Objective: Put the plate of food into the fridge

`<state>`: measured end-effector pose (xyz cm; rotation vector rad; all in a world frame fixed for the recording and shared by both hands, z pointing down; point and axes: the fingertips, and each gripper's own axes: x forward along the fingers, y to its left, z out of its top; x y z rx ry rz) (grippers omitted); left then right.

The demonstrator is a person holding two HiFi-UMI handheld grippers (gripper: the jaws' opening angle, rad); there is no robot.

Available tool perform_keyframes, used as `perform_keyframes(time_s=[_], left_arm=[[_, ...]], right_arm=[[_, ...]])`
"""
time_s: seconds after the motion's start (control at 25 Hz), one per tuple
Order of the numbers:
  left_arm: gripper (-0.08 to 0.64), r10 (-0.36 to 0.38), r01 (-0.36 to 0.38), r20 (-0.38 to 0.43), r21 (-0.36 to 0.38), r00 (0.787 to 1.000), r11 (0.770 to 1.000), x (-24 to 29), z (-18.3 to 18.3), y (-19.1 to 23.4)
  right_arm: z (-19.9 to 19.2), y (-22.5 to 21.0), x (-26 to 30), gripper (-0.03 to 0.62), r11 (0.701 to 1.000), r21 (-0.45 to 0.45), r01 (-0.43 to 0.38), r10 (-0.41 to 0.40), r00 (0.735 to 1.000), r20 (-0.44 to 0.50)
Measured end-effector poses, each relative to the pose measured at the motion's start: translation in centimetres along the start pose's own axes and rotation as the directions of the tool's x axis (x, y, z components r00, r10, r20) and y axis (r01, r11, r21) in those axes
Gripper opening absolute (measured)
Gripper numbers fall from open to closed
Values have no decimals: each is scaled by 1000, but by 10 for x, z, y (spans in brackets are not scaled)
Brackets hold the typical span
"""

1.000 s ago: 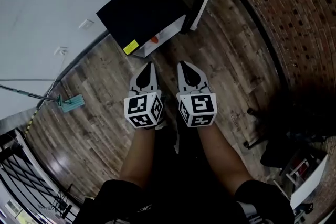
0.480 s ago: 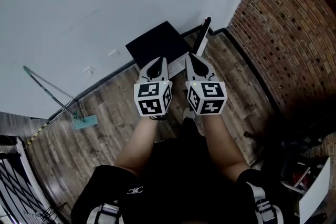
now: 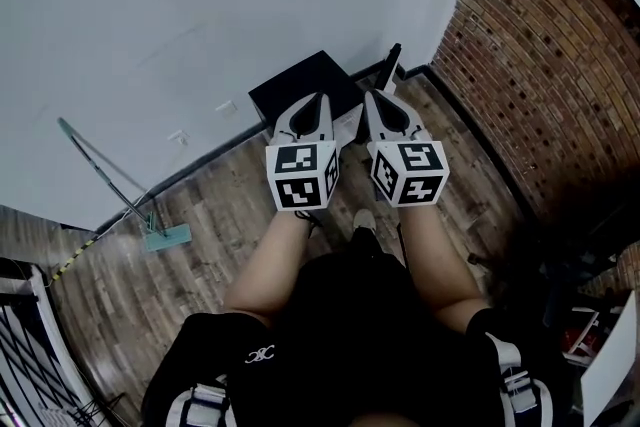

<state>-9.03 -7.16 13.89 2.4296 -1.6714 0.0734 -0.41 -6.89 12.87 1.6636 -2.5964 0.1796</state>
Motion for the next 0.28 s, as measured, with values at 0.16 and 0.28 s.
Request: perform_keyframes(time_s=[0.16, 0.28], left_arm=[[-3, -14, 14, -12, 12, 1000, 1000, -8, -9, -7], [-3, -32, 32, -18, -10, 999, 999, -12, -16, -16]], right_arm=[[-11, 6, -12, 6, 1000, -5, -4, 4, 1000, -13], [-16, 5, -20, 6, 1000, -21, -4, 4, 1000, -24]])
